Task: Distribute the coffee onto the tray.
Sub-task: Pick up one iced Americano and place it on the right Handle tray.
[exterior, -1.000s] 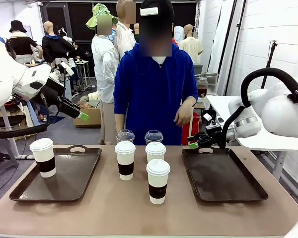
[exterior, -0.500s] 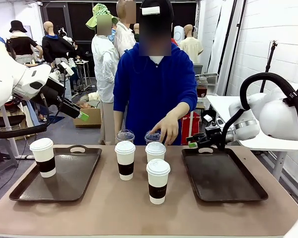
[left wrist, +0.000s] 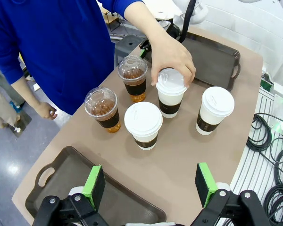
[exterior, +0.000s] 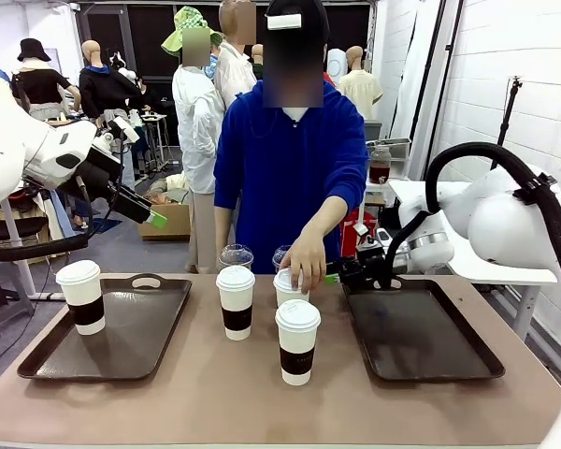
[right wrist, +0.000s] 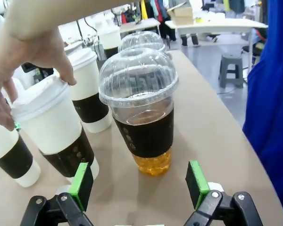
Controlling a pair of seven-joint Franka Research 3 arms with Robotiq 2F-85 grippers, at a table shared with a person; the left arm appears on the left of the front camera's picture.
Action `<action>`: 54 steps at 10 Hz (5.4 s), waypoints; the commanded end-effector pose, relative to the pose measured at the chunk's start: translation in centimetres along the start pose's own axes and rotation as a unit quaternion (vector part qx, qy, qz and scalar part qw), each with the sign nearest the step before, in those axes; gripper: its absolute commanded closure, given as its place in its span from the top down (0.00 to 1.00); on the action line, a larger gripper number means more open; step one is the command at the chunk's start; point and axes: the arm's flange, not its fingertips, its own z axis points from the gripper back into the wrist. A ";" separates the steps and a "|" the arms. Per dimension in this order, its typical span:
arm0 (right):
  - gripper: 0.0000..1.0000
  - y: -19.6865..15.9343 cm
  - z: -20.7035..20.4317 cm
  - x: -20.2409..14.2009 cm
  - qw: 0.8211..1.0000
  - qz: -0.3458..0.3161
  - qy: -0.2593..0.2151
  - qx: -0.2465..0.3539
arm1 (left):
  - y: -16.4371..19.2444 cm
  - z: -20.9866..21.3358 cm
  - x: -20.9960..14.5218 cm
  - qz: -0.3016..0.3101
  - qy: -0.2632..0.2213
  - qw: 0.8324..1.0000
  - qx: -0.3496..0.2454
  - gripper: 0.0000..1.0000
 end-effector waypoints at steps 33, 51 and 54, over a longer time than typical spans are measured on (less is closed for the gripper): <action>1.00 -0.8 4.9 -2.3 0.998 0.006 -0.049 -0.050 | 0.1 0.0 -0.1 0.000 -0.001 1.000 -0.004 1.00; 1.00 -2.1 -2.5 -3.2 0.996 0.051 -0.068 -0.014 | 0.1 0.0 -0.1 0.000 -0.001 1.000 -0.004 1.00; 1.00 -2.4 -4.9 -3.2 0.996 0.054 -0.074 0.006 | 0.1 0.0 -0.1 0.000 -0.001 1.000 -0.004 1.00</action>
